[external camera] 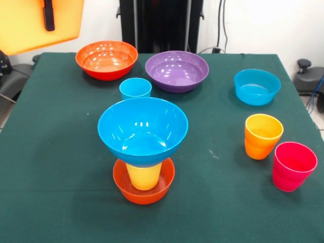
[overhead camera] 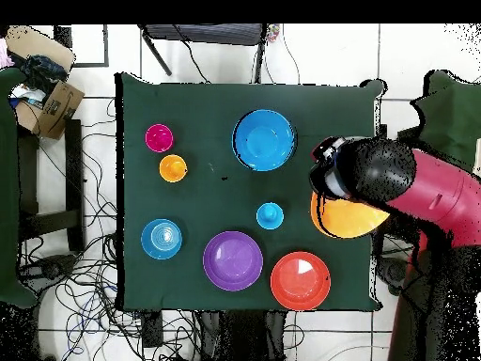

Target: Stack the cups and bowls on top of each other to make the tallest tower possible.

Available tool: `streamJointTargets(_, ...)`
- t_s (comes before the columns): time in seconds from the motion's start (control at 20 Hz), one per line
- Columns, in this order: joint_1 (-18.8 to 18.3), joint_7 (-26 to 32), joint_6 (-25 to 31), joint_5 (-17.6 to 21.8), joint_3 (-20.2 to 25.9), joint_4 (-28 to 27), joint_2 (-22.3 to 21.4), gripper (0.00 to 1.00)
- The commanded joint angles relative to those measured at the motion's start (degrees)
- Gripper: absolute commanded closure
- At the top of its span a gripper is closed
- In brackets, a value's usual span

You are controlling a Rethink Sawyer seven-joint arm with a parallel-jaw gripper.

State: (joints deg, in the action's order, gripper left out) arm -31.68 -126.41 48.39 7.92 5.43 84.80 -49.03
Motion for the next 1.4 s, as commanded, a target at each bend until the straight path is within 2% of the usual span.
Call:
streamJointTargets(0.05, -1.34, 17.68, -0.38, 0.53, 9.58, 12.12, -5.31, 1.00)
streamJointTargets(0.2, -1.40, 17.63, -1.91, 1.32, 10.87, 15.40, -7.08, 1.00)
streamJointTargets(0.65, -4.80, 20.22, -4.34, 2.97, 18.48, 18.47, -7.16, 1.00)
streamJointTargets(1.0, -5.13, 18.05, -8.06, 7.60, 21.26, 18.40, -7.11, 1.00)
streamJointTargets(1.4, -5.39, 17.22, -6.30, 10.99, 24.09, 15.87, -7.40, 1.00)
